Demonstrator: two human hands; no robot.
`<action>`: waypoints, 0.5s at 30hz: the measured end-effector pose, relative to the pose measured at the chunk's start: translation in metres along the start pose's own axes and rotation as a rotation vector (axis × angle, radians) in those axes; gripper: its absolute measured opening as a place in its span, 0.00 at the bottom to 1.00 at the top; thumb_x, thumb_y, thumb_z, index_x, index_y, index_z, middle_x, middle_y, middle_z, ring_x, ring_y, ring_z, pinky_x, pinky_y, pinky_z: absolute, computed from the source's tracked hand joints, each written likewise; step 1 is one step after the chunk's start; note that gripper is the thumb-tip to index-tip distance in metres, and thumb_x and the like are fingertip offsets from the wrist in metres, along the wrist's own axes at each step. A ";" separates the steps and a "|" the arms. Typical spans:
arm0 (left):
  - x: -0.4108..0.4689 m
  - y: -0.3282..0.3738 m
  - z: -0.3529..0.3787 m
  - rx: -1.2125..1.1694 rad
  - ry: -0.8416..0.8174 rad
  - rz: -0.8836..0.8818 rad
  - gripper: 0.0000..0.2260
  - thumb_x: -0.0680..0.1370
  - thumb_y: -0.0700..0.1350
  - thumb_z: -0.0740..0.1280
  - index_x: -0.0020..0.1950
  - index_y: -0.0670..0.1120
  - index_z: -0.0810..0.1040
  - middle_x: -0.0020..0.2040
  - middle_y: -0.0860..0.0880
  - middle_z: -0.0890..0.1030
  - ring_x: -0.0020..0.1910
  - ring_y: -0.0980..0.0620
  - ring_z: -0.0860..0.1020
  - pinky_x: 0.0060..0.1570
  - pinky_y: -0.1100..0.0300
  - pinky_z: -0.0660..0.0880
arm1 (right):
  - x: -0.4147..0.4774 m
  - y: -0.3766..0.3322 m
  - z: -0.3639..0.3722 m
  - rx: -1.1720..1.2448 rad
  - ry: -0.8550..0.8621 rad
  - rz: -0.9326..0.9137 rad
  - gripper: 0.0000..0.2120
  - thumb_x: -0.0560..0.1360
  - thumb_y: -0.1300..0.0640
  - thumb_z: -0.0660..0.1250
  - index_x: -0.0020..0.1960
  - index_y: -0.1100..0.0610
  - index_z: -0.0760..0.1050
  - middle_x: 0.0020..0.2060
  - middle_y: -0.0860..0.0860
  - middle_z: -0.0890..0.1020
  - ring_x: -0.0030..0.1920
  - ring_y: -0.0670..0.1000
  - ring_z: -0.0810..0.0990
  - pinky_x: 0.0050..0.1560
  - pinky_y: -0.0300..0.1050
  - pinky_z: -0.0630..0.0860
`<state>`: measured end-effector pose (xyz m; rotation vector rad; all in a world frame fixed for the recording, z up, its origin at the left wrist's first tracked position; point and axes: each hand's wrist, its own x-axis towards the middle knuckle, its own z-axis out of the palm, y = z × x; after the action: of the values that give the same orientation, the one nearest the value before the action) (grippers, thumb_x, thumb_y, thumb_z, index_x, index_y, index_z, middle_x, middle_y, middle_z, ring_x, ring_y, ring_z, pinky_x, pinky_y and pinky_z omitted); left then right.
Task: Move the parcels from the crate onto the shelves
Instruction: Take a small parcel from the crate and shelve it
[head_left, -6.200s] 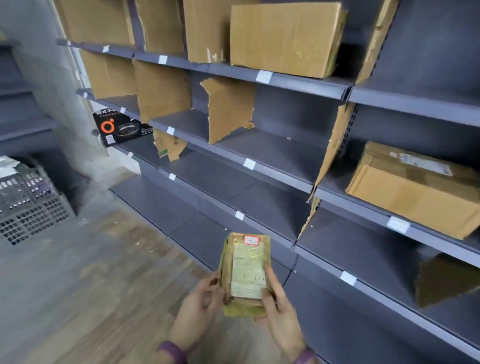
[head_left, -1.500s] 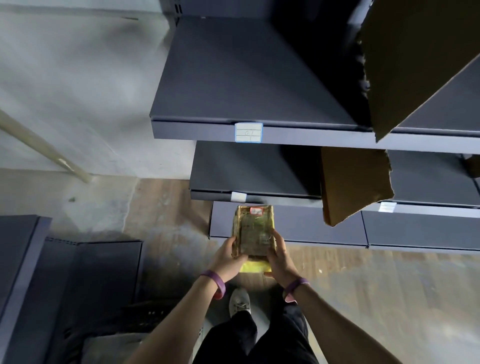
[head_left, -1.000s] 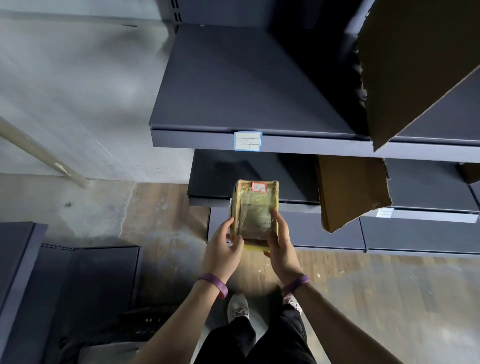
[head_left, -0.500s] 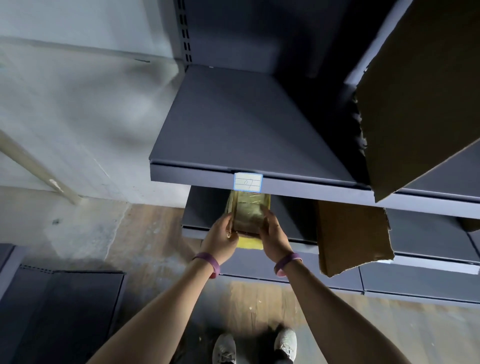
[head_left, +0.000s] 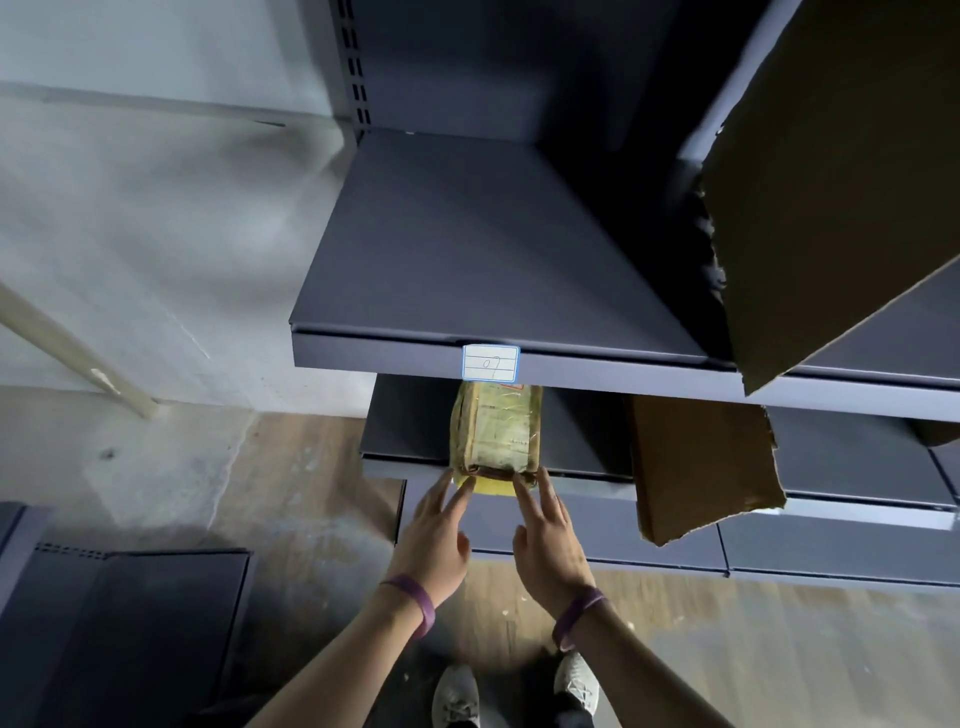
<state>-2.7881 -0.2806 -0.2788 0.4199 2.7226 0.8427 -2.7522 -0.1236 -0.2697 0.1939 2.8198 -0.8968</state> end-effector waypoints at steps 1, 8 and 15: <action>0.004 0.002 -0.002 0.016 -0.011 -0.006 0.28 0.79 0.45 0.62 0.76 0.55 0.54 0.78 0.53 0.51 0.75 0.52 0.60 0.60 0.63 0.72 | 0.006 -0.002 -0.003 0.029 -0.005 -0.021 0.36 0.78 0.68 0.56 0.79 0.45 0.46 0.79 0.47 0.43 0.77 0.54 0.56 0.62 0.43 0.77; 0.037 0.013 -0.019 0.028 -0.106 -0.050 0.29 0.80 0.43 0.60 0.77 0.54 0.51 0.78 0.53 0.47 0.76 0.50 0.56 0.67 0.58 0.65 | 0.061 -0.005 -0.022 0.056 -0.115 0.025 0.32 0.80 0.69 0.52 0.80 0.52 0.49 0.79 0.48 0.45 0.79 0.53 0.48 0.75 0.50 0.60; 0.054 0.019 -0.031 -0.011 -0.115 -0.087 0.28 0.79 0.40 0.60 0.77 0.53 0.55 0.78 0.53 0.51 0.75 0.49 0.60 0.68 0.57 0.65 | 0.076 -0.006 -0.030 0.089 -0.156 0.021 0.33 0.79 0.69 0.53 0.80 0.53 0.48 0.79 0.50 0.46 0.79 0.53 0.47 0.77 0.49 0.54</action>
<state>-2.8445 -0.2625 -0.2519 0.3344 2.6090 0.7857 -2.8310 -0.1054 -0.2579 0.1571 2.6328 -0.9881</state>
